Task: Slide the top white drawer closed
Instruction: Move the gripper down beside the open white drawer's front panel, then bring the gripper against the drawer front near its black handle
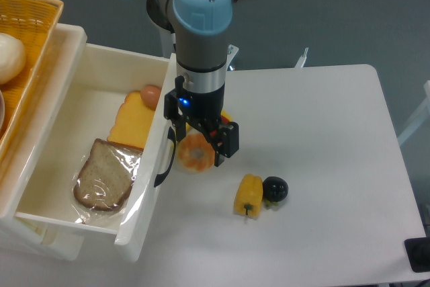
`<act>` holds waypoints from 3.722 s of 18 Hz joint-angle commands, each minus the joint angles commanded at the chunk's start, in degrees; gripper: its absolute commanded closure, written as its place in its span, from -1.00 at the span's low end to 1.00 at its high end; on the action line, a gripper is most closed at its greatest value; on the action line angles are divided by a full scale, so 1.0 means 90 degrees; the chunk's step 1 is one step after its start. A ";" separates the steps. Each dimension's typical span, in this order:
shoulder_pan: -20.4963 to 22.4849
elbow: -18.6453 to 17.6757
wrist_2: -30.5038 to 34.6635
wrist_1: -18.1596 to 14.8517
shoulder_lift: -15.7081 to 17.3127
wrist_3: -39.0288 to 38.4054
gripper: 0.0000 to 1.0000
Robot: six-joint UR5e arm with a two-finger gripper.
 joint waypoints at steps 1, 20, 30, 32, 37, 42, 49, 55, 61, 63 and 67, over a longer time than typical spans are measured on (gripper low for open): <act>0.0000 0.0058 0.0039 0.0000 -0.0039 0.0010 -1.00; -0.0049 -0.0117 0.0889 0.0137 -0.0440 -0.2547 -1.00; -0.0117 -0.0108 0.0899 0.0127 -0.0820 -0.2871 -1.00; -0.0098 0.0000 0.0859 0.0137 -0.1093 -0.2861 -1.00; 0.0010 0.0049 0.0119 0.0088 -0.1241 -0.2890 -1.00; 0.0224 -0.0039 -0.0730 -0.0067 -0.1357 -0.2998 -1.00; 0.0303 -0.0205 -0.1182 -0.0400 -0.1397 -0.2988 -1.00; 0.0274 -0.0293 -0.1182 -0.0430 -0.1348 -0.2988 -1.00; 0.0235 -0.0283 -0.1221 -0.0547 -0.1309 -0.2998 -1.00; 0.0225 -0.0283 -0.1230 -0.0586 -0.1299 -0.2988 -1.00; 0.0215 -0.0283 -0.1289 -0.0644 -0.1221 -0.2959 -1.00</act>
